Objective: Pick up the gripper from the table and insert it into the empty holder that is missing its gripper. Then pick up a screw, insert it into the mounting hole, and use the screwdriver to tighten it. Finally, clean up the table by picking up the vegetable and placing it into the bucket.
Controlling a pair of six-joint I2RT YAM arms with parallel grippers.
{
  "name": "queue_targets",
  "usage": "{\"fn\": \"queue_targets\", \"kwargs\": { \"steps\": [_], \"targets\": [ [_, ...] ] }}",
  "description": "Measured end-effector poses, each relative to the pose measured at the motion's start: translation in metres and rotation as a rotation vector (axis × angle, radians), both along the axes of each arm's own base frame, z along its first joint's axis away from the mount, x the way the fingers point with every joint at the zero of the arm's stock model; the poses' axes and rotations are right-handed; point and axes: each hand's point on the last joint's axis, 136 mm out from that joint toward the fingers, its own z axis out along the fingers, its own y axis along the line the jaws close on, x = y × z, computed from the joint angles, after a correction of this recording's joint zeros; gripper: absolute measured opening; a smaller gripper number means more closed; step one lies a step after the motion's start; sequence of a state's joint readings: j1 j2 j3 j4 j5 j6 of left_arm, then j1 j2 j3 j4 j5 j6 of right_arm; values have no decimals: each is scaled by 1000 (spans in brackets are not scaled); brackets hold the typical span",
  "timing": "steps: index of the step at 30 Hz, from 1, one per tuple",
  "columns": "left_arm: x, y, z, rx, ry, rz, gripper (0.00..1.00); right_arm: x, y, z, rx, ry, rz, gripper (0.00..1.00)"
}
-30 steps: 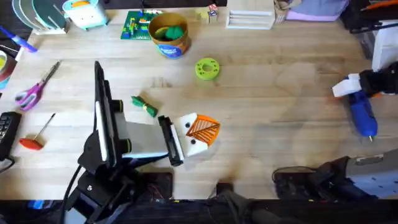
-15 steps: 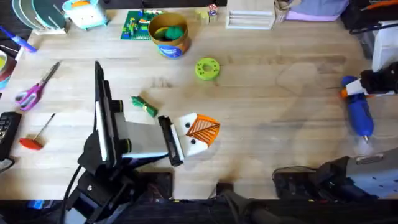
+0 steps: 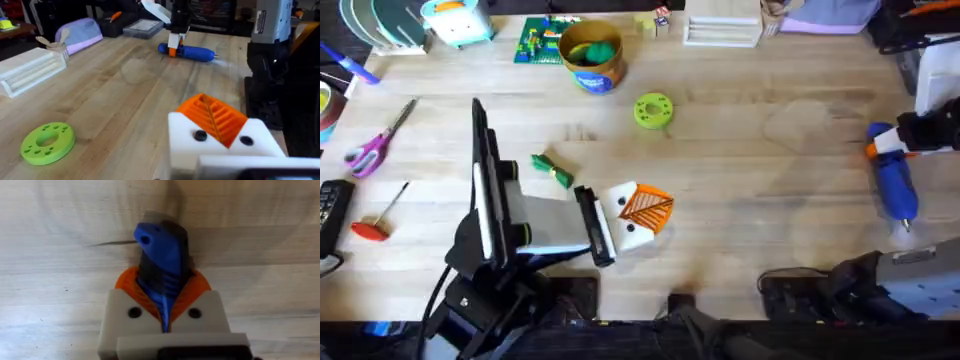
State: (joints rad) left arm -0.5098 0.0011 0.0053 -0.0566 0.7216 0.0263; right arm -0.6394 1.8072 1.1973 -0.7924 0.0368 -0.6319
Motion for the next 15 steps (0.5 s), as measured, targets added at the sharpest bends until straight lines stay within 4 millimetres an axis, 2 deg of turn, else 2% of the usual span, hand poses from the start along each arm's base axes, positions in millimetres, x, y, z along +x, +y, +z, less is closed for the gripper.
{"fn": "queue_targets", "kwargs": {
  "steps": [4,7,11,15],
  "targets": [
    [0,0,0,0,0,0,12,7,10,5,-1,-8,-5,27],
    [0,0,0,0,0,0,12,22,16,20,-22,-51,-16,27],
    [0,0,0,0,0,0,12,53,28,58,-65,-161,1,27],
    [0,0,0,0,-1,3,12,84,52,106,-70,-315,34,27]
  ]
}}
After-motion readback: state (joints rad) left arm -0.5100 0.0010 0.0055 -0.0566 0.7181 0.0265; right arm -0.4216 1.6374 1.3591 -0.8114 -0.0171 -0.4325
